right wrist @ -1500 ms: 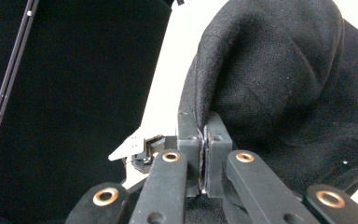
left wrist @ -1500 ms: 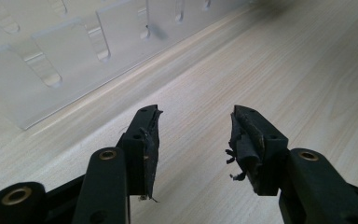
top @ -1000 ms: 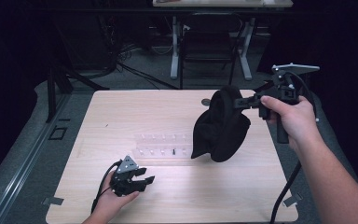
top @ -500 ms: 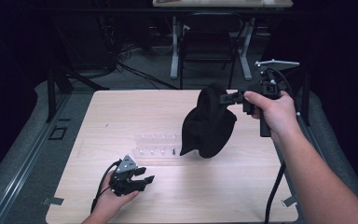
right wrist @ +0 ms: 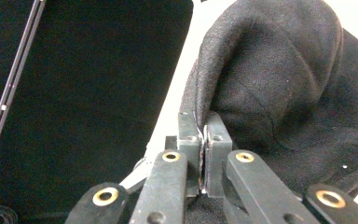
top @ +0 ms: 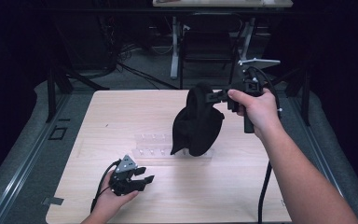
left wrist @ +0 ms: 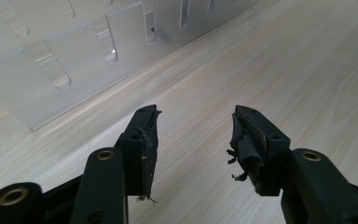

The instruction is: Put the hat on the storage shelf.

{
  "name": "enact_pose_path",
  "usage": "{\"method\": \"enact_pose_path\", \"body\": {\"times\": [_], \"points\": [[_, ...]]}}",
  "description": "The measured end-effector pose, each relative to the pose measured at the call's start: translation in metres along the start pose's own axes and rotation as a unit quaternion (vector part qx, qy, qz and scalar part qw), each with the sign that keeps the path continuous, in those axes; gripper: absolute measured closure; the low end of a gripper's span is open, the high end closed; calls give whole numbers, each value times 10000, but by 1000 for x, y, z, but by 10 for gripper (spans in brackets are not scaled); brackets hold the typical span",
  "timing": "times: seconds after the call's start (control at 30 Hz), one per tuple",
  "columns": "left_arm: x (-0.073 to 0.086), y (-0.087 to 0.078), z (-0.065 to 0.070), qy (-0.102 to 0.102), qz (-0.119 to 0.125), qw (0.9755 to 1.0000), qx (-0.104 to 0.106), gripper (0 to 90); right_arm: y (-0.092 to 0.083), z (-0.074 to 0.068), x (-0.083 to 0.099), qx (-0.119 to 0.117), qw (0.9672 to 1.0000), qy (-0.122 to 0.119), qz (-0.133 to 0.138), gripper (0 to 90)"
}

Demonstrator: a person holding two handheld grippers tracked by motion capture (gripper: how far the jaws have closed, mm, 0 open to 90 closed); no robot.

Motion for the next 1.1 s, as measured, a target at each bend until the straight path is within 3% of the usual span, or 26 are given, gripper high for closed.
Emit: {"method": "enact_pose_path", "body": {"times": [0.3, 0.5, 0.67, 0.9, 1.1], "points": [[-3, 0, 1, 39, 38, 10000, -21, 507, 9, 3, 0, 89, 10000, 0, -23, 882], [-12, -1, 4, 150, 108, 9998, -57, 504, 17, 2, 0, -10, 10000, 20, -45, 881], [-24, -2, 7, 212, 209, 9996, -24, 504, 22, 0, 0, -70, 10000, 9, -33, 880], [-46, 0, 11, 488, 341, 9981, -146, 522, 26, 1, 1, -112, 9999, 33, -5, 879], [-65, 6, 17, 594, 398, 9974, -72, 544, 26, 0, 0, -118, 9999, 37, 18, 878]]}}
Point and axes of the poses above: each handheld gripper's, and its own axes: y roughly forward along the jaws, x roughly out of its underside, z roughly to its right, the point moved 7 cm from there along y, roughly forward along the jaws, and after that the axes turned 4 degrees about z, right-handed, at the moved point
